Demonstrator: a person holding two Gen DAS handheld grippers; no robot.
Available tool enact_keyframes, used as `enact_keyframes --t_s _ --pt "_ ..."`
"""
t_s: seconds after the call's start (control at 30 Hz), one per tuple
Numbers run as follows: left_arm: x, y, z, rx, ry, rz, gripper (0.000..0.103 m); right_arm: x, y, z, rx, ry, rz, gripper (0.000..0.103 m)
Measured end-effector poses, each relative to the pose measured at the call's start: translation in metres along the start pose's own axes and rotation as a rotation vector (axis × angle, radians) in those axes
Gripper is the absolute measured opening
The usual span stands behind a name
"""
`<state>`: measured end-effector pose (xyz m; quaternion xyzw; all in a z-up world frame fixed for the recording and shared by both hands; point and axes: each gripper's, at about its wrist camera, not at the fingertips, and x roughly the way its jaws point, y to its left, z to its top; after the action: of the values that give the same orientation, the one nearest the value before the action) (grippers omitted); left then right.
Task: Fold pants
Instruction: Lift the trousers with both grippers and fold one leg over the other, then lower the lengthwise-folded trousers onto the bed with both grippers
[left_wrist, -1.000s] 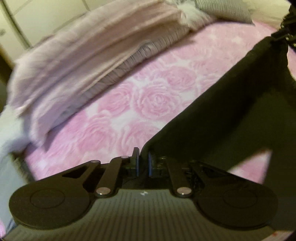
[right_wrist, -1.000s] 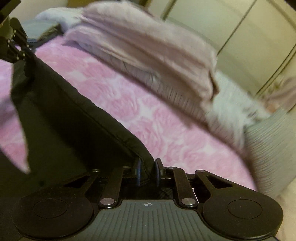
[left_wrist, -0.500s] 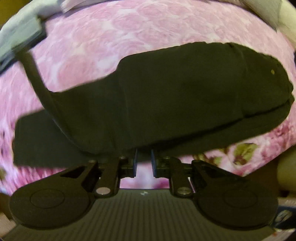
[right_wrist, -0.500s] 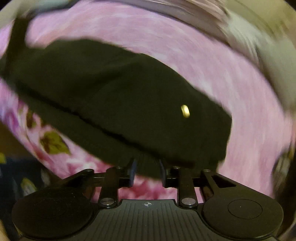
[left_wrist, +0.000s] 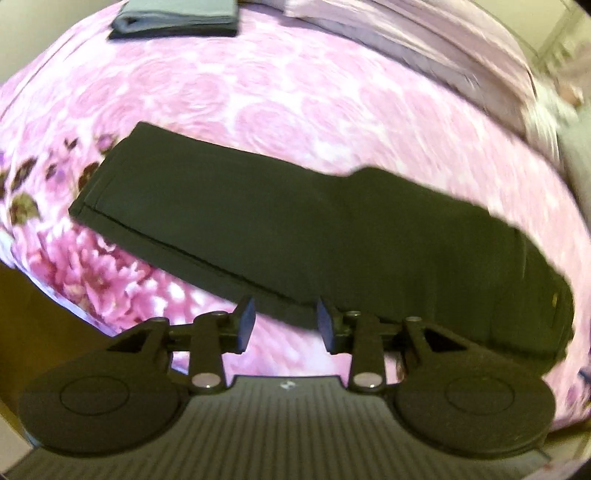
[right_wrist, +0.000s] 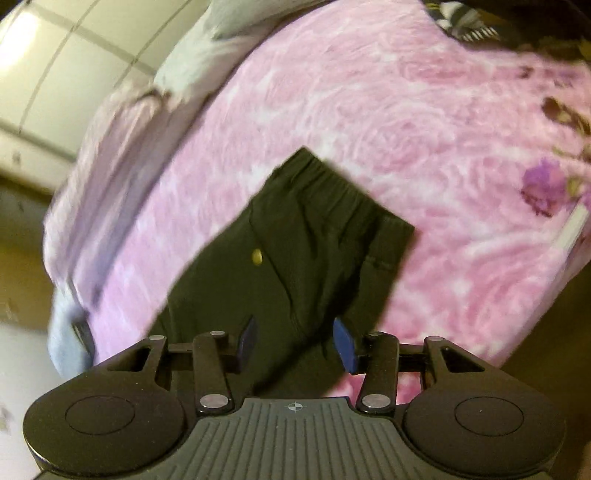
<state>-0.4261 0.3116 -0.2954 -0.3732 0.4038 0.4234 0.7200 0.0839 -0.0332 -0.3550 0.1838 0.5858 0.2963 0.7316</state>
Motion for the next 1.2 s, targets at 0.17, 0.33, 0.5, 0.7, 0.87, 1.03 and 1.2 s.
enact_keyframes --t_s 0.17,0.33,0.5,0.7,0.87,1.03,1.2 --pt "0.037 0.047 0.01 -0.149 -0.052 -0.052 0.032 0.013 -0.034 0.015 0.068 -0.067 0.056 0.044" --pt "0.071 0.103 0.015 -0.276 -0.102 -0.078 0.032 0.03 -0.06 -0.003 0.065 -0.133 0.112 0.044" --pt "0.093 0.148 0.008 -0.399 -0.135 -0.148 0.031 0.042 -0.074 -0.016 0.03 -0.188 0.173 0.044" --pt "0.098 0.168 -0.005 -0.435 -0.236 -0.259 0.031 0.042 -0.084 -0.028 -0.025 -0.278 0.251 0.044" --pt "0.101 0.184 -0.013 -0.41 -0.329 -0.294 0.006 0.031 -0.087 -0.047 -0.005 -0.355 0.258 0.044" --pt "0.095 0.203 -0.013 -0.446 -0.386 -0.341 0.007 0.017 -0.094 -0.053 0.151 -0.345 0.335 0.044" --pt "0.099 0.213 -0.016 -0.476 -0.397 -0.324 0.007 0.024 -0.1 -0.036 0.243 -0.341 0.357 0.044"
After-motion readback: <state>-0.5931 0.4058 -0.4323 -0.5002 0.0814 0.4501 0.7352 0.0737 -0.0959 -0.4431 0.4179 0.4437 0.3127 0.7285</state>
